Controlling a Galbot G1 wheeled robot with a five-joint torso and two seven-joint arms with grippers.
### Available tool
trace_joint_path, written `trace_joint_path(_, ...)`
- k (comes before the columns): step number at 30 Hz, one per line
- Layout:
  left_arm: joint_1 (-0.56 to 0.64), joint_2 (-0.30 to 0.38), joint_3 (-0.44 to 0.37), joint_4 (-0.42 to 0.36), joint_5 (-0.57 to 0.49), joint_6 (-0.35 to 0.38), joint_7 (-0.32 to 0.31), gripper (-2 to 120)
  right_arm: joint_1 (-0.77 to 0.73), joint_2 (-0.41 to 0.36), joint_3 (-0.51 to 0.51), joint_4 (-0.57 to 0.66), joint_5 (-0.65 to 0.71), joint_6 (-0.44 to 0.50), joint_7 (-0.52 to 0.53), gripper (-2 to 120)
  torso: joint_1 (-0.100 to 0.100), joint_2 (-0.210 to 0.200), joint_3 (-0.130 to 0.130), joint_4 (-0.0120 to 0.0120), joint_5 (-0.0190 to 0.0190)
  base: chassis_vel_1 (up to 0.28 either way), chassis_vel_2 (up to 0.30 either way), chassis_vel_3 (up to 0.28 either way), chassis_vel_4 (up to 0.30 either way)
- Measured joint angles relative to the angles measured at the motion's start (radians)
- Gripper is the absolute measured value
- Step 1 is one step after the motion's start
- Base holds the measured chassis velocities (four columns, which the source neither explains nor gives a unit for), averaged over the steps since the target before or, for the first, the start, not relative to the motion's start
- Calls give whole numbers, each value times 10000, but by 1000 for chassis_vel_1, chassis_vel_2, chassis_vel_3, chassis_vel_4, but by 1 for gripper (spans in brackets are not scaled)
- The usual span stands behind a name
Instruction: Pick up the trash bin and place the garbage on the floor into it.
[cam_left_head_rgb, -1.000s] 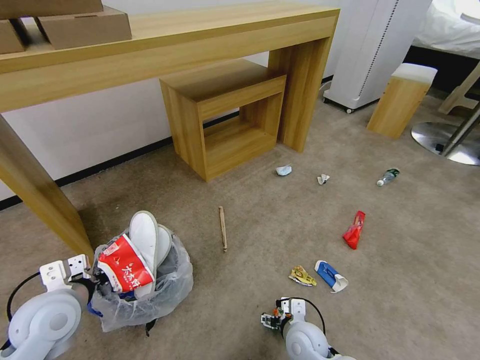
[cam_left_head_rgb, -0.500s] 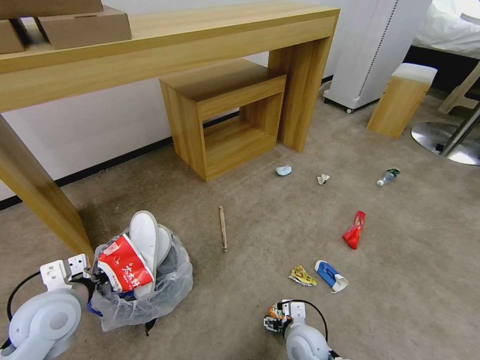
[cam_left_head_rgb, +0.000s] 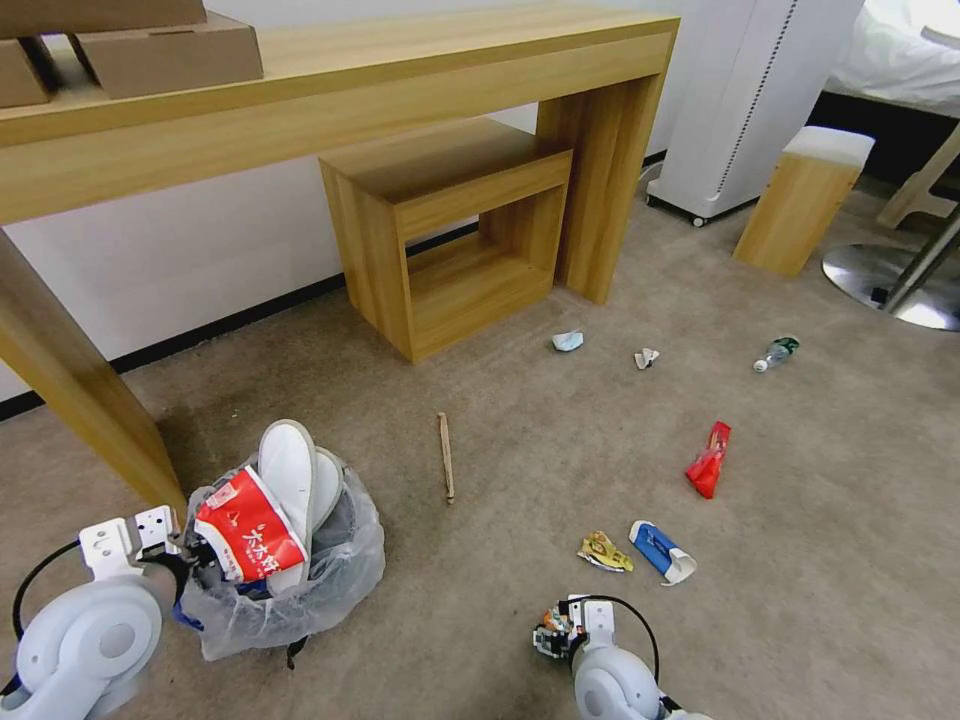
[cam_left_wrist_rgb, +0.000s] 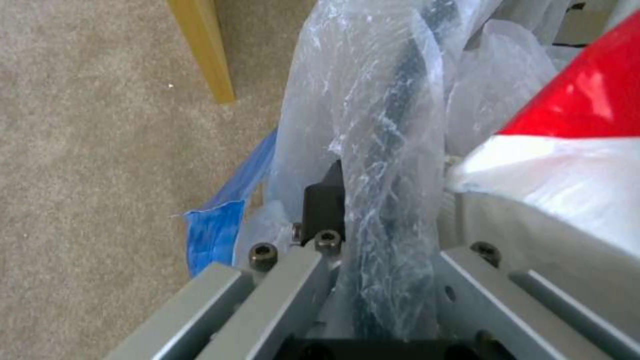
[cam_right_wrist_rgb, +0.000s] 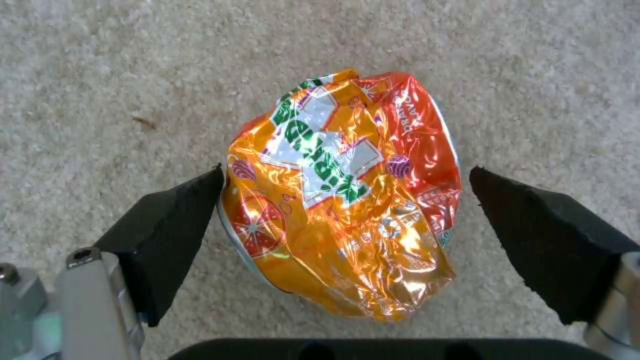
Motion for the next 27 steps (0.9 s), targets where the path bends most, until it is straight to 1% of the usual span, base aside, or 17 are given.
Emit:
trace_joint_path(3, -3, 34, 1, -1, 0, -14, 11, 0, -7, -51, -3, 66, -17, 18, 0, 91, 0, 0, 0, 0, 0, 0, 0, 0, 0)
trace_joint_path(6, 9, 63, -4, -37, 15, -39, 18, 0, 1, -135, -2, 260, -27, 24, 46, 76, 0, 0, 0, -1, 0, 0, 0, 0, 0)
trace_joint_path(7, 9, 63, -4, -37, 15, -39, 18, 0, 1, -135, -2, 260, -27, 24, 46, 76, 0, 0, 0, -1, 0, 0, 0, 0, 0)
trace_joint_path(10, 33, 79, -36, -56, 60, -78, 25, 0, 97, -235, 6, 385, -35, 65, 61, 61, 0, 0, 0, 0, 0, 0, 0, 0, 0)
trace_joint_path(11, 33, 79, -36, -56, 60, -78, 25, 0, 97, -235, 6, 385, -35, 65, 61, 61, 0, 0, 0, 0, 0, 0, 0, 0, 0)
trace_joint_path(13, 54, 79, -54, -73, 74, -93, 34, 0, 118, -325, 18, 489, -39, 85, 55, 53, 1, 0, 0, 0, 0, 0, 0, 0, 0)
trace_joint_path(14, 61, 79, -68, -81, 83, -102, 35, 0, 121, -374, 31, 553, -65, 107, 43, 46, 0, 0, 0, 0, 0, 0, 0, 0, 0)
trace_joint_path(15, 61, 79, -68, -81, 83, -102, 35, 0, 121, -374, 31, 553, -65, 107, 43, 46, 0, 0, 0, 0, 0, 0, 0, 0, 0)
trace_joint_path(17, 68, 78, -75, -104, 102, -116, 36, 0, 129, -434, 48, 648, -111, 130, 38, 38, 1, 0, 0, 0, 0, 0, 0, 0, 0)
trace_joint_path(18, 68, 78, -75, -104, 102, -116, 36, 0, 129, -434, 48, 648, -111, 130, 38, 38, 1, 0, 0, 0, 0, 0, 0, 0, 0)
trace_joint_path(20, 81, 75, -90, -140, 108, -138, 37, 0, 140, -482, 66, 700, -143, 172, 27, 26, 1, 0, 0, 0, 0, 0, 0, 0, 0)
trace_joint_path(21, 87, 73, -97, -150, 111, -142, 37, 0, 141, -495, 70, 710, -151, 192, 19, 24, 1, 0, 0, 0, 0, 0, 0, 0, 0)
trace_joint_path(22, 87, 73, -97, -150, 111, -142, 37, 0, 141, -495, 70, 710, -151, 192, 19, 24, 1, 0, 0, 0, 0, 0, 0, 0, 0)
trace_joint_path(24, 105, 67, -114, -155, 121, -151, 35, 0, 132, -527, 75, 733, -189, 258, -59, 12, 0, 0, 0, 0, 0, 0, 0, 0, 0)
trace_joint_path(25, 117, 56, -120, -160, 129, -151, 34, 0, 121, -531, 76, 723, -273, 331, -128, 8, 1, 0, 0, 0, 0, 0, 0, 0, 0)
trace_joint_path(26, 117, 56, -120, -160, 129, -151, 34, 0, 121, -531, 76, 723, -273, 331, -128, 8, 1, 0, 0, 0, 0, 0, 0, 0, 0)
trace_joint_path(27, 127, 48, -127, -169, 135, -152, 35, 0, 109, -526, 76, 679, -370, 458, -235, 3, 0, 0, 0, 0, 0, 0, 0, 0, 0)
